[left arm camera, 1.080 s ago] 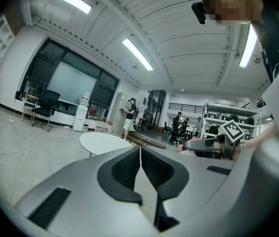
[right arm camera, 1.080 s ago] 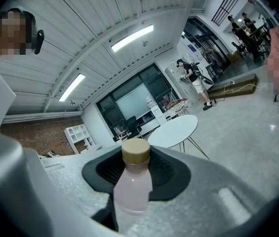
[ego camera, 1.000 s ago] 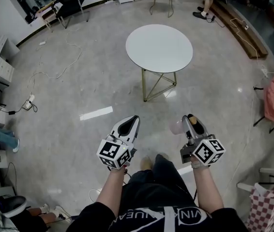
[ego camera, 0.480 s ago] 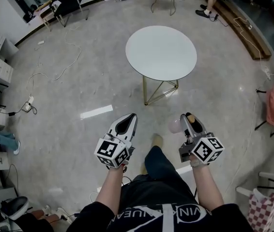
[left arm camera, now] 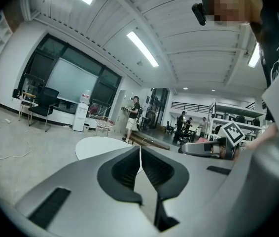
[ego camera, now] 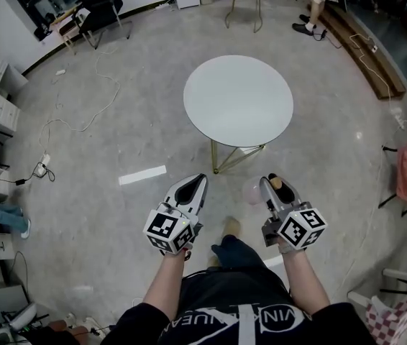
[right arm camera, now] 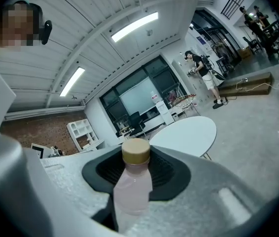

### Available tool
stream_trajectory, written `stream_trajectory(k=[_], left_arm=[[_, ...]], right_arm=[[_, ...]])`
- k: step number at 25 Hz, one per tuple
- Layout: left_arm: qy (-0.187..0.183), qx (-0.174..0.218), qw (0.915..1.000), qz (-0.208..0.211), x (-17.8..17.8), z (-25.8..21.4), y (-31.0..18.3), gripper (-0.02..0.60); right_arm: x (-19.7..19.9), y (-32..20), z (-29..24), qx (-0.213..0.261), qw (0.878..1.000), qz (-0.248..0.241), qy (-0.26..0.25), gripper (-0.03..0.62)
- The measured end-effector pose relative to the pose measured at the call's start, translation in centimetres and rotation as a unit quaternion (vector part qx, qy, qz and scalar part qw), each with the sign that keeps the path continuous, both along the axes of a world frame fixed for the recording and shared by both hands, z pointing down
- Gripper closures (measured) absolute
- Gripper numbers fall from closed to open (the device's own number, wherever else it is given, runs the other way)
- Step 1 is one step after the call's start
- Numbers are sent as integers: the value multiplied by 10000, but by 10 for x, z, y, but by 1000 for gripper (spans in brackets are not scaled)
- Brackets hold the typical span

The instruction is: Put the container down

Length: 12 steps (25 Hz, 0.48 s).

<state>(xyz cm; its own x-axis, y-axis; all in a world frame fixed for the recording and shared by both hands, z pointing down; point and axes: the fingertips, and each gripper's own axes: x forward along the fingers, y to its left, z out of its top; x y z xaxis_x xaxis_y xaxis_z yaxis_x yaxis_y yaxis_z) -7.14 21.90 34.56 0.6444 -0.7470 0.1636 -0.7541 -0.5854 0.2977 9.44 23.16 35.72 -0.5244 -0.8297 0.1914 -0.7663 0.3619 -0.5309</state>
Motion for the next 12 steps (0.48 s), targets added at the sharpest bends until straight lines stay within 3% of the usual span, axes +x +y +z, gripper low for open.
stream_trajectory(k=[12], left_arm=[[-89, -91, 9999, -93, 9, 4, -62, 566]], right_arm=[[12, -61, 9, -109, 9999, -94, -7, 462]])
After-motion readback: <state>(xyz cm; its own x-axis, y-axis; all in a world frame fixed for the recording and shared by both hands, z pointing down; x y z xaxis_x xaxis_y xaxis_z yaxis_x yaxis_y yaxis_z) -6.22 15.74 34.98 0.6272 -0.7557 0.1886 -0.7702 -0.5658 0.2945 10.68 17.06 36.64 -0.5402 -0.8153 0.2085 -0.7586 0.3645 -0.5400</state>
